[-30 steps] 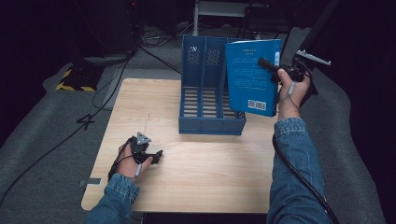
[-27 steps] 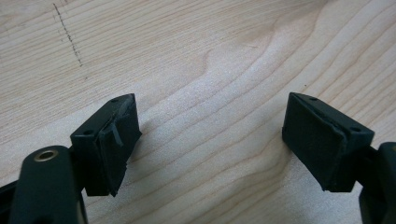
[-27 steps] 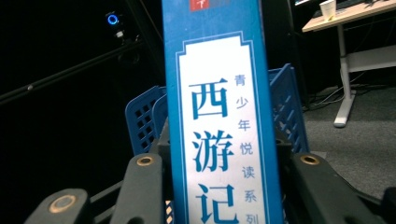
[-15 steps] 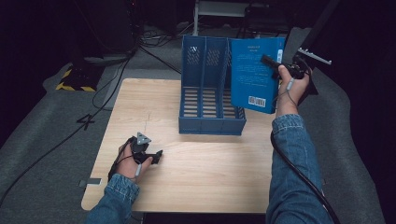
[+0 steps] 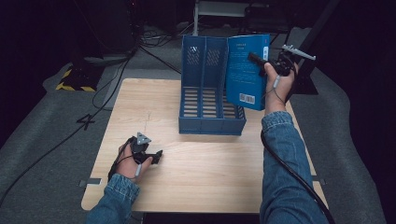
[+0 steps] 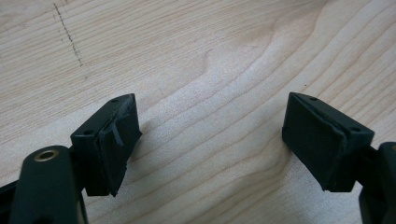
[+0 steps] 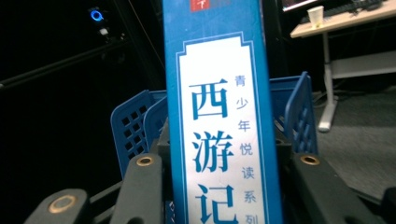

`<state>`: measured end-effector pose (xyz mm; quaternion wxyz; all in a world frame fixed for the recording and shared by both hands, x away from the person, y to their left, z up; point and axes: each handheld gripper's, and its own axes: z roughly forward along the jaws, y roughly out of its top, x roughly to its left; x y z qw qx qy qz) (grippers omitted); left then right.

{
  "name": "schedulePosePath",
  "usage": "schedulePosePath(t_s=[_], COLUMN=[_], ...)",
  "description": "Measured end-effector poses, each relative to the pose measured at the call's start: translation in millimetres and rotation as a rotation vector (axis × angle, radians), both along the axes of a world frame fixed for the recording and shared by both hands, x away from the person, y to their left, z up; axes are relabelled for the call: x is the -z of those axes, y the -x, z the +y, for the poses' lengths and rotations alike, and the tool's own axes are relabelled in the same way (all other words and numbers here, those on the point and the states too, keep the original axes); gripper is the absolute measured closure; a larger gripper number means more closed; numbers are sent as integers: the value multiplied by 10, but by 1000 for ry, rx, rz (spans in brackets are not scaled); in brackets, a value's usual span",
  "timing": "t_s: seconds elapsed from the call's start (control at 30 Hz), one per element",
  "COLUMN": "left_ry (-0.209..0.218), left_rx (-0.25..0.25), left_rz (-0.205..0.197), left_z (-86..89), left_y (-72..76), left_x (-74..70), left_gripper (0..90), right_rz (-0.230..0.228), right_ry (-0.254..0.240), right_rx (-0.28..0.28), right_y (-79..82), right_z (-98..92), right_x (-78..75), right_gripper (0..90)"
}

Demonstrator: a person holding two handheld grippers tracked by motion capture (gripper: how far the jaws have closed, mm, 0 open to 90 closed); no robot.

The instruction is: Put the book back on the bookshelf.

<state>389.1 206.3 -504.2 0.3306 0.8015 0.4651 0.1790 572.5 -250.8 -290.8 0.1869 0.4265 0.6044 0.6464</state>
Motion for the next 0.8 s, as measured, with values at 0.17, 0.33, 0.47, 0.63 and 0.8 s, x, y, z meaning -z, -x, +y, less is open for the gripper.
schedulePosePath(t_s=[0.17, 0.33, 0.47, 0.63, 0.8], left_ry=[0, -1, -2, -2, -2], left_rx=[0, -2, -3, -3, -3], left_rz=[0, 0, 0, 0, 0], left_z=[0, -3, -6, -6, -6], left_y=[-2, -4, -4, -4, -4], left_x=[-1, -1, 0, -1, -1], left_gripper=[194, 194, 194, 194, 194], right_rz=[-51, -83, -92, -89, -77], right_ry=[15, 7, 32, 49, 98], right_rx=[21, 2, 2, 6, 3], right_y=[-105, -101, -91, -71, -56], right_z=[90, 85, 108, 185, 283], right_x=[194, 295, 362, 442, 480], right_gripper=[614, 611, 608, 604, 599])
